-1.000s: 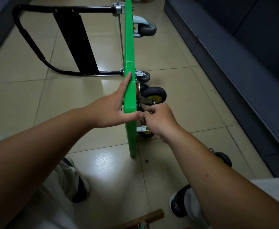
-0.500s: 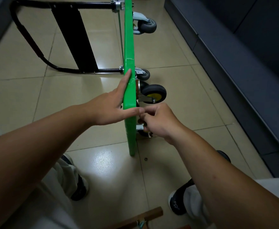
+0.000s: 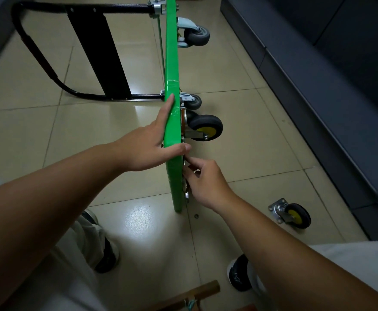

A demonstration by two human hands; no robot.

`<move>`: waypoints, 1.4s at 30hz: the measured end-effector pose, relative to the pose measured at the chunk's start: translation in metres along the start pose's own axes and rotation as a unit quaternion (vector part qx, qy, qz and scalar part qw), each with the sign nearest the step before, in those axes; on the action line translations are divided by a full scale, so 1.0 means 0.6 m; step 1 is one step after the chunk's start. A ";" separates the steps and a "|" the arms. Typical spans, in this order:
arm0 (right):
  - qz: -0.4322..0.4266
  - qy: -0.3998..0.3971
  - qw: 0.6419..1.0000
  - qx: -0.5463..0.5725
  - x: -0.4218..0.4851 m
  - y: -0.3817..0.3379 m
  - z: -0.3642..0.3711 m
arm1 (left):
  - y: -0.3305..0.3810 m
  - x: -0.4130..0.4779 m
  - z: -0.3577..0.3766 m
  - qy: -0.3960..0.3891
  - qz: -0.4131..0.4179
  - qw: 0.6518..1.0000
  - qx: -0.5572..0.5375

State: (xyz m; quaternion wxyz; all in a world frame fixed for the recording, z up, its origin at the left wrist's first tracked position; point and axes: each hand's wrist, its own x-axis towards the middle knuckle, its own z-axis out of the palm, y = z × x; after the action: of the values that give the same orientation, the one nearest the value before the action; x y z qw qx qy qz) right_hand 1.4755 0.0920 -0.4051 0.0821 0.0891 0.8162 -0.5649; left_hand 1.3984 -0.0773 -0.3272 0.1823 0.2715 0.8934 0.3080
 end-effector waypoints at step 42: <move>0.055 -0.049 0.963 -0.259 0.050 0.133 -0.015 | -0.002 0.000 -0.003 -0.004 0.004 1.000 -0.009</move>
State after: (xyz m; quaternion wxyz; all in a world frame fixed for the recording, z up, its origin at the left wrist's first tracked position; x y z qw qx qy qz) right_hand 1.4653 0.1297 -0.4815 0.1733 0.0815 0.9234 -0.3327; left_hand 1.3974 -0.0788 -0.3265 0.1870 0.2744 0.8889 0.3157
